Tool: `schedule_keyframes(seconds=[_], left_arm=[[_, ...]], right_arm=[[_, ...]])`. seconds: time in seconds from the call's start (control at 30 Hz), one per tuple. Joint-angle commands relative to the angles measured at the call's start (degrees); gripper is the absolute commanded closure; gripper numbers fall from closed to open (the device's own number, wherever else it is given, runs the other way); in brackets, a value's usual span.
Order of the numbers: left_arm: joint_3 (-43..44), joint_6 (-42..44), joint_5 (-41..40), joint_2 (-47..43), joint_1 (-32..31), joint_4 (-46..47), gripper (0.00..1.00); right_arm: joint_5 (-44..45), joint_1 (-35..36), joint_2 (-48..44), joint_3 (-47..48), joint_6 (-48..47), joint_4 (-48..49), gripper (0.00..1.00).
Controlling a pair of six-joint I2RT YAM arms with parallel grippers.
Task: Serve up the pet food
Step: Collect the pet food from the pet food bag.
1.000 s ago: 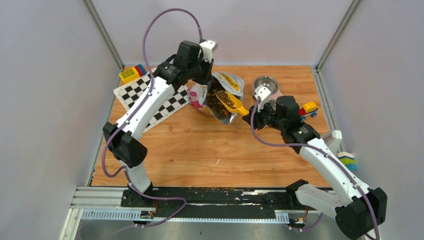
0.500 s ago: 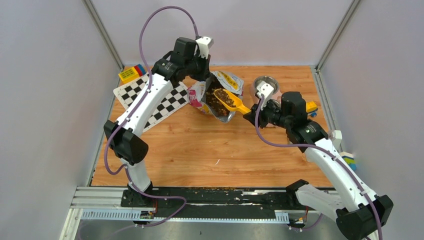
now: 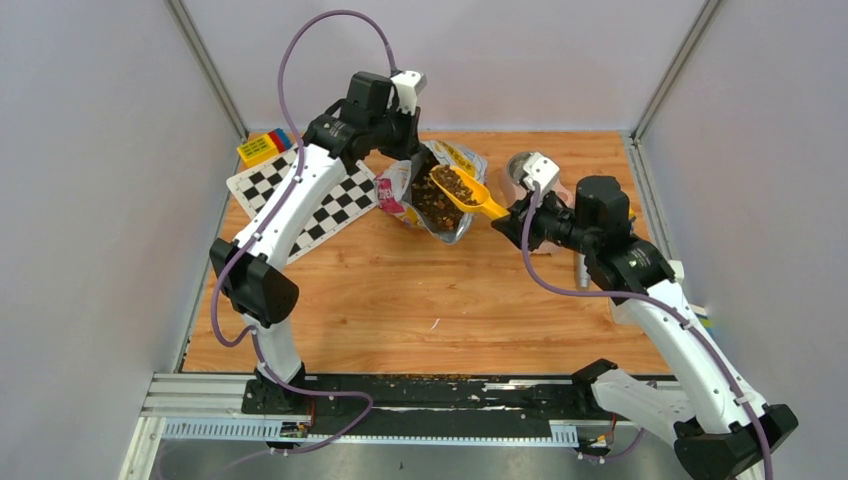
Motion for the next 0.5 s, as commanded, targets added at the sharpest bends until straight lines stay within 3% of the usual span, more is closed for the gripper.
schedule_keyframes(seconds=[0.0,0.2,0.47], left_arm=[[3.7,-0.9,-0.8,-1.0,1.7,2.6,1.00],[3.2,-1.0,-0.5,-1.8,2.1,2.7,1.00],[3.1,-1.2,0.2,-2.0,2.4,2.7,1.00]], right_arm=[[4.8,-0.4,-1.3,3.5,-1.0,1.1,1.00],[10.5,-2.4,-0.5,4.7,-2.5,1.5,1.00],[8.4,-10.4,1.9,4.3,-3.8,3.9,1.00]])
